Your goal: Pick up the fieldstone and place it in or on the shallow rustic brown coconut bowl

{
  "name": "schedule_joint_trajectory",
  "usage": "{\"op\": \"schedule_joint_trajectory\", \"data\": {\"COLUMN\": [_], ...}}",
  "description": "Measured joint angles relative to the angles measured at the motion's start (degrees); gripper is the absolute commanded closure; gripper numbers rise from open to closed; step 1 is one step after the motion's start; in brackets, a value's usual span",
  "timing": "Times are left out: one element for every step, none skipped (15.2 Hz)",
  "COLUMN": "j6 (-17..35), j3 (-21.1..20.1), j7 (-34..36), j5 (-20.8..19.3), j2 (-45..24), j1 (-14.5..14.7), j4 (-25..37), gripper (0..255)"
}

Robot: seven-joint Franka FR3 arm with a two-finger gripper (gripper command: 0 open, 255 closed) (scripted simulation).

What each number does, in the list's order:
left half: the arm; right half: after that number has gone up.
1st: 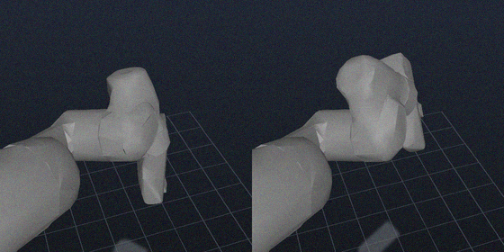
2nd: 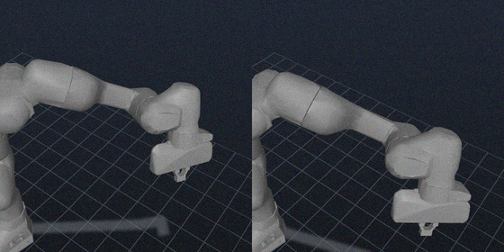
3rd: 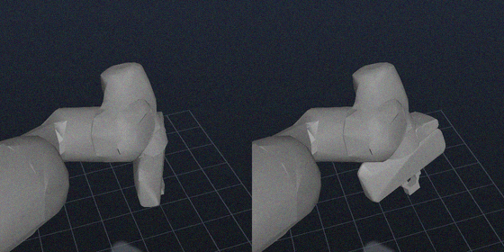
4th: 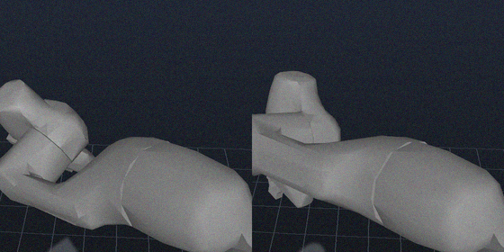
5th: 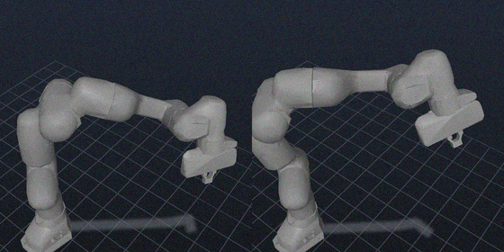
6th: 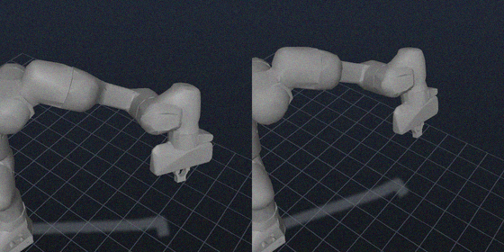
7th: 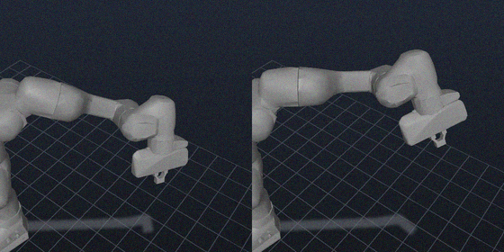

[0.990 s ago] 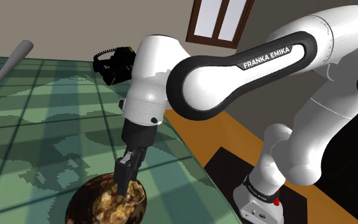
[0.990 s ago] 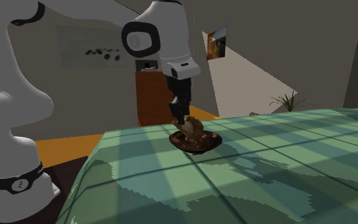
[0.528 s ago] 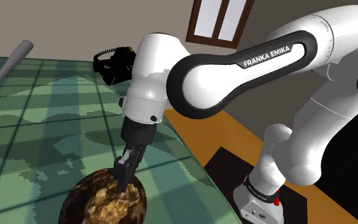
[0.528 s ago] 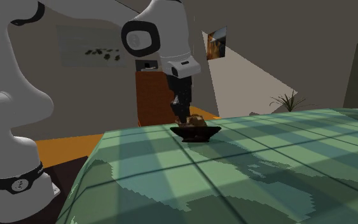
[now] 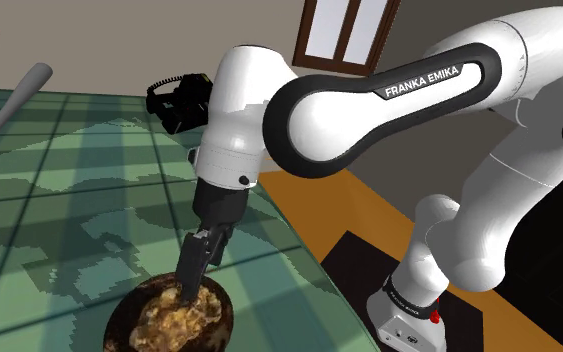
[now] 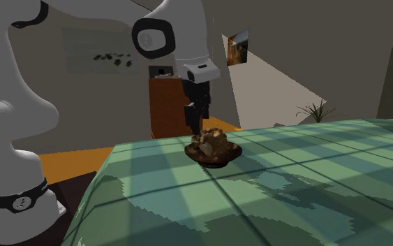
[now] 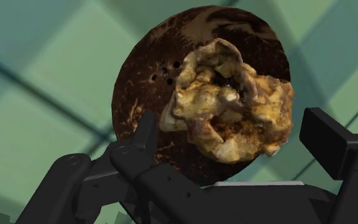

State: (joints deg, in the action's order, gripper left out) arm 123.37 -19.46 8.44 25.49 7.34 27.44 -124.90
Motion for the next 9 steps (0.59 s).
{"op": "schedule_joint_trajectory", "data": {"j6": [-1.8,-3.6,-4.4,-4.8,-4.9,-5.0,-5.0,-5.0,-5.1], "j3": [0.4,0.9,1.0,1.1,1.1,1.1,1.1,1.1,1.1], "j7": [0.0,-0.1,0.1,0.2,0.2,0.2,0.2,0.2,0.2], "j5": [0.0,-0.2,-0.3,-0.3,-0.3,-0.4,-0.4,-0.4,-0.4], "j2": [1.2,1.9,2.2,2.4,2.4,2.5,2.5,2.5,2.5], "j1": [-0.3,-0.6,-0.6,-0.7,-0.7,-0.7,-0.7,-0.7,-0.7], "j4": [0.6,1.6,2.0,2.2,2.3,2.3,2.3,2.3,2.3], "gripper": [0,0,0,0,0,0,0,0,0]}}
